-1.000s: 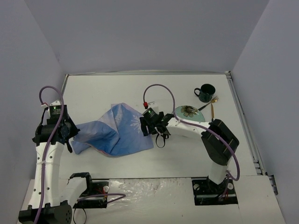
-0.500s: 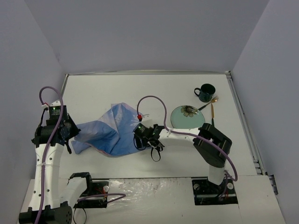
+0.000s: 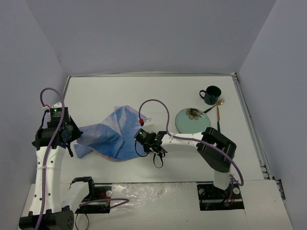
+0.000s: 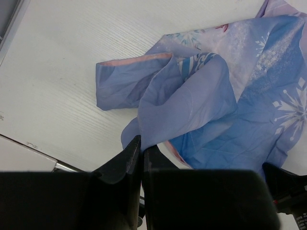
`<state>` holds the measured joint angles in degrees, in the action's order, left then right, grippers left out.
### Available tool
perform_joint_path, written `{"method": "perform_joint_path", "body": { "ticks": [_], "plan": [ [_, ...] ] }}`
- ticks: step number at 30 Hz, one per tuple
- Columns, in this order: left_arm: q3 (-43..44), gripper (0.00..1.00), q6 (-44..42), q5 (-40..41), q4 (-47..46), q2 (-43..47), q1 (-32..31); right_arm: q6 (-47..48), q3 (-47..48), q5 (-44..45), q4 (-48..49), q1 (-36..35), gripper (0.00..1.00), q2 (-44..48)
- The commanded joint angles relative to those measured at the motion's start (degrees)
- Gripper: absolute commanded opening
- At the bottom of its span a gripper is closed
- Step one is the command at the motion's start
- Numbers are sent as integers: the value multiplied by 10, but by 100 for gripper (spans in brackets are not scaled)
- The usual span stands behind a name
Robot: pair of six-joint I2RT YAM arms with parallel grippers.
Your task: Set the dinner table for one person
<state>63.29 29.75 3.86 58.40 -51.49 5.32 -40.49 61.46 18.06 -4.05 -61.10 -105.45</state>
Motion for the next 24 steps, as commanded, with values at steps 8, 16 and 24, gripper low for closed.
{"method": "perform_joint_path", "body": {
  "ticks": [8,16,24],
  "plan": [
    [346,0,13,-22,-33,-136,12,216,324,50,-195,139,0,106],
    [568,0,8,-68,-48,-184,13,337,507,52,-235,214,0,151],
    [520,0,37,-68,-55,-104,11,385,487,57,-237,275,0,234]
  ]
}}
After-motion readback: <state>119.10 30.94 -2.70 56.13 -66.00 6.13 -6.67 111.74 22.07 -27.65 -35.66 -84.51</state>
